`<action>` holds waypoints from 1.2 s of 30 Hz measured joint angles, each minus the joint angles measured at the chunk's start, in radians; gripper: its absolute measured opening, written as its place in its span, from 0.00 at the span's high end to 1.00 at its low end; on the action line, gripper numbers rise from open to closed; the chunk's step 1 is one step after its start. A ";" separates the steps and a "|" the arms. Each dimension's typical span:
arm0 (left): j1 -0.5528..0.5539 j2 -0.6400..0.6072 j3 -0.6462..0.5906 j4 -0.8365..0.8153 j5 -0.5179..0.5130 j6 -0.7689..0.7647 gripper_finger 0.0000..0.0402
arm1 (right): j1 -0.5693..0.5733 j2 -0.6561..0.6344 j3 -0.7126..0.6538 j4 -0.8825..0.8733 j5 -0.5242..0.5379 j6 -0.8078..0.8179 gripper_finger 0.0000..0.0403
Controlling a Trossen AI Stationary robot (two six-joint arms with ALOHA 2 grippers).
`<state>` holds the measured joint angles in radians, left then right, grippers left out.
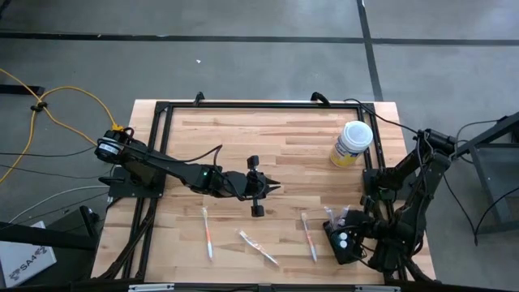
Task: Pick & Place toothbrushing station
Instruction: Put the purple toothbrush into the mesh organizer
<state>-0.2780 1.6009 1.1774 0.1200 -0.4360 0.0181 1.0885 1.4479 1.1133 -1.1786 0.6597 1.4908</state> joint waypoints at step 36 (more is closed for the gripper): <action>0.000 0.000 0.000 0.000 0.048 -0.011 0.92 | 0.000 0.000 0.000 0.009 -0.026 -0.004 0.83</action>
<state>-0.2782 1.6009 1.1774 0.1196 -0.3882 0.0071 1.0885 1.4475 1.1133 -1.1694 0.6334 1.4872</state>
